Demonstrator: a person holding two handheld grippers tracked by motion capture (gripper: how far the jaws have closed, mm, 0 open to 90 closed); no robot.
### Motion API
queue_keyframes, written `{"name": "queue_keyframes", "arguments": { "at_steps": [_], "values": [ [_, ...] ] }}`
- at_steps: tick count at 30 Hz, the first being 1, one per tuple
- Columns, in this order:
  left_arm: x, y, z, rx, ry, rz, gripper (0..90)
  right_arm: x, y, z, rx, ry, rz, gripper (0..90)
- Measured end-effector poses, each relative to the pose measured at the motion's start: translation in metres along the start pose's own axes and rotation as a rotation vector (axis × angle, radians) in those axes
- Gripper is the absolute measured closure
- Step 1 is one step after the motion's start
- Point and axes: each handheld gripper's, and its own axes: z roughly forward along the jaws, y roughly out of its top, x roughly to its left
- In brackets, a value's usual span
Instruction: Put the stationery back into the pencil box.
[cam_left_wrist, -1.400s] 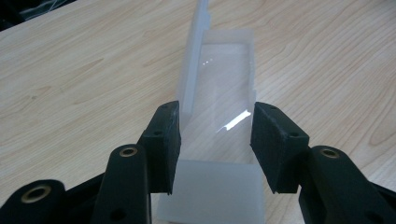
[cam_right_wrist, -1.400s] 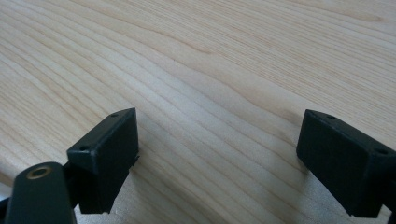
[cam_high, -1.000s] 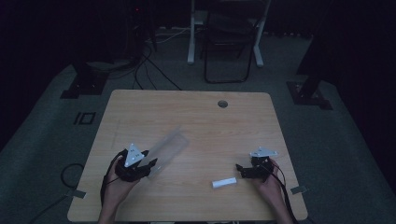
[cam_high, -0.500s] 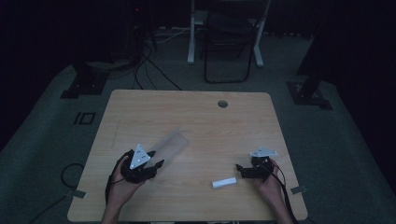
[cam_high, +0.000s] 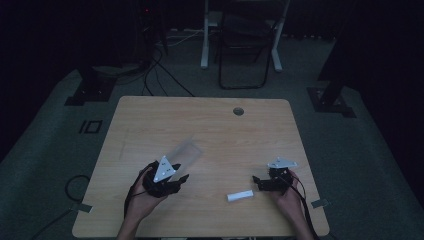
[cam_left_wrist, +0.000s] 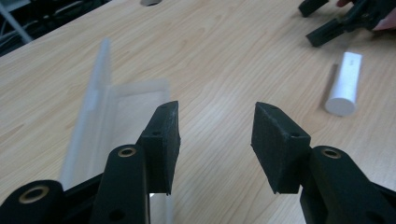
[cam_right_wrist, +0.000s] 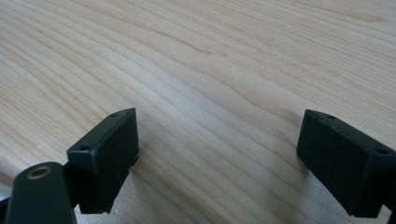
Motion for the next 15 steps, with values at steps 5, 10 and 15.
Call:
{"name": "queue_keyframes", "arguments": {
  "at_steps": [5, 10, 15],
  "values": [
    [-0.008, 0.006, 0.010, -0.014, -0.040, 0.005, 51.2, 0.000, 0.000, 0.000, 0.000, 0.000, 0.000, 12.8],
    [-0.016, 0.011, 0.021, -0.006, -0.065, 0.019, 51.2, 0.000, 0.000, 0.000, 0.000, 0.000, 0.000, 12.8],
    [-0.027, 0.014, 0.035, -0.003, -0.095, 0.027, 51.1, 0.000, 0.000, 0.000, 0.000, 0.000, -0.001, 12.7]
  ]
}}
